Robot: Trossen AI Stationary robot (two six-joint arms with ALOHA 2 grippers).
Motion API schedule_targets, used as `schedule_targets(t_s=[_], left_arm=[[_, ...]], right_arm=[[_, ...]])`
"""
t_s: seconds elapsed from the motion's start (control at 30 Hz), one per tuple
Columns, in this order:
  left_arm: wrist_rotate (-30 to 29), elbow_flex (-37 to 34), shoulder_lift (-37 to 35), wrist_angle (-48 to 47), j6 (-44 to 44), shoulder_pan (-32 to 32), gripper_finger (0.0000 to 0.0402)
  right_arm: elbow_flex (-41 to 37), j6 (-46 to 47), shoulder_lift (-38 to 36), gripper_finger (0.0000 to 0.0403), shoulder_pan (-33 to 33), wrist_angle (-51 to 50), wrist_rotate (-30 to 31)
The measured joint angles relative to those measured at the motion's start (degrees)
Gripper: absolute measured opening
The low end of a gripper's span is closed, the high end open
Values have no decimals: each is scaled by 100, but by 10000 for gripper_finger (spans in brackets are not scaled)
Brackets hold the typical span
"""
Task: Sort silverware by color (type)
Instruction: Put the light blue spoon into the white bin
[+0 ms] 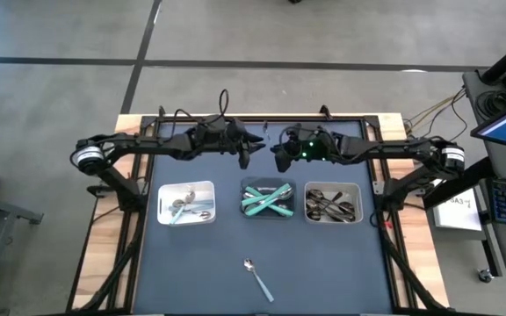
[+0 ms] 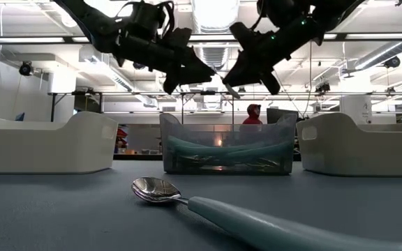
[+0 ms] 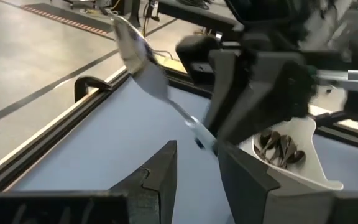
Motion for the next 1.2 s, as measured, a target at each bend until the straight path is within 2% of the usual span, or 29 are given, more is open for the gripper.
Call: schedule_targets(t_s=[0.37, 0.7, 0.87, 1.03, 1.2], left_arm=[[-2, 0, 43, 585, -125, -4, 100], [17, 0, 41, 663, -158, -7, 86], [15, 0, 41, 710, -173, -7, 64], [166, 9, 38, 700, -307, -1, 8], [310, 7, 38, 684, -449, 39, 1]], right_arm=[[9, -328, 15, 26, 217, 12, -18], [9, -685, 20, 26, 314, 140, -154], [9, -710, 20, 25, 314, 172, -116], [7, -672, 20, 13, 314, 156, -167], [7, -458, 20, 11, 326, 179, -200]])
